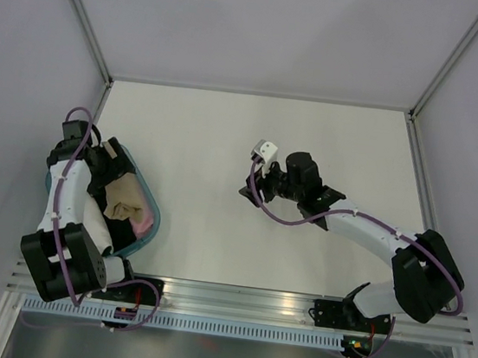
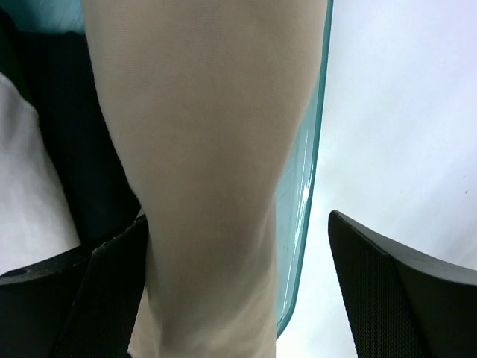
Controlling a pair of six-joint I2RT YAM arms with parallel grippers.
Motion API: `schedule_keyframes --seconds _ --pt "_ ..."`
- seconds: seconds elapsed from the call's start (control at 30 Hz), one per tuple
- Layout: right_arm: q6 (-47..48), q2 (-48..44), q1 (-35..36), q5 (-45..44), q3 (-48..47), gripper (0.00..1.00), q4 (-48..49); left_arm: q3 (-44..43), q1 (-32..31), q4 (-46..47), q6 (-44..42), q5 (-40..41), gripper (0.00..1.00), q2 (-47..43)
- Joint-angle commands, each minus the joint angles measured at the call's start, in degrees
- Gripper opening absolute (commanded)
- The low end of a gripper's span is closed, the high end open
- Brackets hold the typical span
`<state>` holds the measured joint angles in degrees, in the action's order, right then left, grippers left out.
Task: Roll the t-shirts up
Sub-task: Place the rolled tshirt into the container
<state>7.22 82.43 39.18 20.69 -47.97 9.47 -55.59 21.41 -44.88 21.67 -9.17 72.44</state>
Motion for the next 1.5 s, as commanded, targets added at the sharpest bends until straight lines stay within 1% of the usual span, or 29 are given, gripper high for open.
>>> schedule_keyframes --seconds 0.0,0.1,0.2,0.23,0.3,0.33,0.37,0.43,0.47,0.53,0.57,0.63,0.67,0.73,0.87,0.93,1.13,1.2,1.23,1.27,1.3,1.37,1.4,1.43,1.47 --pt "-1.2 0.2 2.2 2.2 -5.9 0.69 3.7 -4.2 0.1 -5.8 -5.1 1.2 1.0 -3.3" --pt "-2.6 2.5 5.4 2.8 -9.8 0.69 6.3 -7.0 0.4 -8.8 -7.6 2.8 1.0 -4.4" --pt "-3.5 6.2 9.1 4.7 -13.2 0.69 11.3 -10.3 1.7 -9.8 -9.6 4.3 1.0 -5.0" --pt "-4.0 7.3 9.9 5.3 -14.0 0.68 14.7 -11.1 2.0 -9.3 -9.9 4.9 1.0 -4.9" --pt "-8.8 11.1 12.4 5.8 -16.7 0.68 19.0 -13.2 2.2 -6.2 -12.2 4.3 1.0 -4.3" --pt "-10.8 12.5 13.0 5.9 -17.6 0.67 23.9 -13.9 2.2 -5.2 -12.4 5.0 1.0 -3.3" --pt "-14.8 15.4 14.4 5.7 -18.6 0.67 26.3 -14.4 2.3 -3.8 -13.0 5.6 1.0 -2.9" --pt "-17.3 18.5 15.9 5.3 -22.0 0.66 30.9 -14.8 2.2 1.2 -15.5 5.7 1.0 -1.9" --pt "-18.0 21.8 17.6 4.1 -23.3 0.66 31.3 -14.3 2.3 2.9 -16.3 5.7 0.99 -1.6" --pt "-17.9 25.5 19.8 2.4 -29.3 0.66 28.6 -14.1 2.5 6.7 -18.7 5.6 0.96 -0.1" --pt "-17.6 29.0 21.9 1.0 -33.6 0.66 27.5 -14.1 3.2 7.5 -19.6 4.3 0.94 1.9" --pt "-18.0 32.3 23.7 -0.2 -37.0 0.66 25.8 -14.6 3.7 8.5 -23.1 3.5 0.88 4.4" --pt "-18.6 35.4 25.1 -1.9 -39.5 0.67 25.8 -14.8 4.1 9.5 -25.3 2.9 0.86 7.0" --pt "-18.5 39.3 26.7 -3.5 -41.9 0.67 25.0 -14.7 5.2 11.3 -25.8 1.7 0.84 9.7" --pt "-16.2 44.3 29.1 -9.3 -49.6 0.68 18.8 -12.3 6.1 16.1 -26.7 0.1 0.87 10.6" --pt "-14.9 46.3 30.3 -10.6 -52.4 0.68 16.1 -10.9 6.1 17.7 -26.7 -0.9 0.88 11.0" --pt "-14.9 47.9 32.1 -20.2 -53.1 0.68 10.7 -7.2 6.0 21.8 -25.5 -1.7 0.88 12.9" --pt "-15.4 48.5 32.4 -22.0 -53.5 0.61 9.2 -6.3 6.0 23.8 -25.0 -2.3 0.88 13.0" --pt "-16.0 48.7 32.5 -21.8 -53.5 0.54 8.9 -5.7 6.0 24.5 -25.0 -2.7 0.88 13.1" --pt "-16.4 48.8 32.5 -21.7 -53.5 0.47 8.5 -5.4 6.1 24.9 -24.9 -3.0 0.88 13.2" --pt "-16.7 48.8 32.5 -21.7 -53.5 0.33 7.3 -5.2 6.0 25.5 -24.8 -2.9 0.88 13.6" --pt "-17.0 48.2 32.5 -21.4 -52.4 0.23 5.0 -5.2 6.1 25.6 -24.8 -2.9 0.87 14.0" --pt "-17.0 46.8 32.5 -21.5 -51.3 0.22 5.0 -5.1 6.0 25.6 -24.9 -3.3 0.87 14.0" --pt "-17.0 45.8 32.5 -21.5 -48.0 0.2 5.4 -4.8 6.0 25.8 -25.1 -3.6 0.87 13.8" --pt "-17.1 44.8 32.5 -21.0 -46.4 0.16 6.8 -4.6 6.0 25.9 -25.2 -4.1 0.86 13.7"
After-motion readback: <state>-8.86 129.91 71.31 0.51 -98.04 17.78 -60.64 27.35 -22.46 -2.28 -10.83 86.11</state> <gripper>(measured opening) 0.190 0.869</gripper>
